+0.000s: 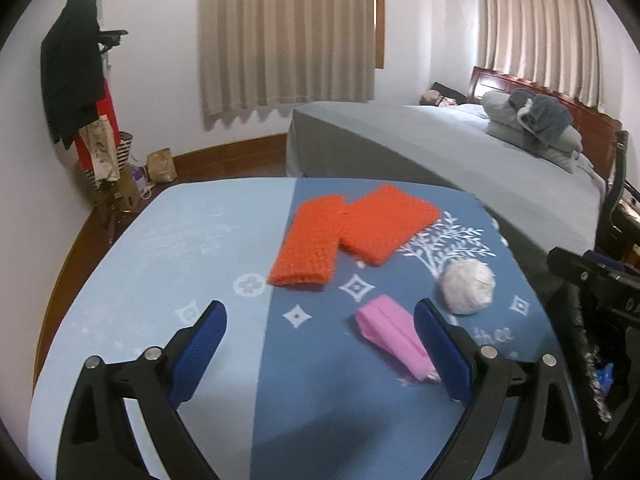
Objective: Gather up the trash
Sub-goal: 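Move both grippers back over the tablecloth toward the yarn ball and pink bag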
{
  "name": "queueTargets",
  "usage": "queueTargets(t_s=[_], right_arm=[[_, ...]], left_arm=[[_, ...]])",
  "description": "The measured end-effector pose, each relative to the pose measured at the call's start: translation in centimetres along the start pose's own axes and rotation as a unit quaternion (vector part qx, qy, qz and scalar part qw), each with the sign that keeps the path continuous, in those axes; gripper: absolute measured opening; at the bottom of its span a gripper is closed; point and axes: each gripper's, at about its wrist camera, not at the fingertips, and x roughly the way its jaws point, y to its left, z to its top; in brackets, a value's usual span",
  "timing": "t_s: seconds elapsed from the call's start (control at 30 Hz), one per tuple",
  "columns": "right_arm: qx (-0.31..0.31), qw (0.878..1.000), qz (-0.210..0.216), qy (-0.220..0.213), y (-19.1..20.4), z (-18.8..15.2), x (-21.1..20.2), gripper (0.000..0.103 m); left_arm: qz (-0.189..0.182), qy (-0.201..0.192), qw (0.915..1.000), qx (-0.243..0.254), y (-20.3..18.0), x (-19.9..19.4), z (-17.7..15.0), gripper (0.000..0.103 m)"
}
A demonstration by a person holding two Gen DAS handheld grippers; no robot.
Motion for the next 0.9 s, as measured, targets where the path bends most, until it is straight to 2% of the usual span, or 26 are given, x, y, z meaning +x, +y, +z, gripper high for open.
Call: queueTargets(t_s=[0.27,0.47,0.53,0.6,0.73,0.9], right_arm=[[-0.018,0.999,-0.008,0.030,1.6,-0.5,5.0,0.097],[-0.026,0.999,-0.001,0.046,2.3,-0.6,7.2,0.096],[-0.029,0.998,0.004,0.053,2.5,-0.5,7.8,0.092],[-0.029,0.997,0.009,0.064,2.7,-0.5,8.4,0.083],[-0.031,0.996,0.018,0.086,2.8,-0.6,9.2,0.073],[-0.032,0.994,0.038,0.096,2.9,-0.6,9.5,0.049]], left_arm=[[0.007,0.012,0.9999,-0.010,1.0,2.4,0.0,0.093],[0.017,0.021,0.9995,-0.018,2.1,3.6,-0.2,0.092],[0.019,0.023,0.9993,-0.022,2.5,4.0,-0.2,0.092],[0.019,0.024,0.9993,-0.024,2.7,4.1,-0.3,0.092],[0.016,0.026,0.9992,-0.024,2.8,4.4,-0.3,0.092],[0.012,0.028,0.9992,-0.025,2.8,4.6,-0.3,0.092]])
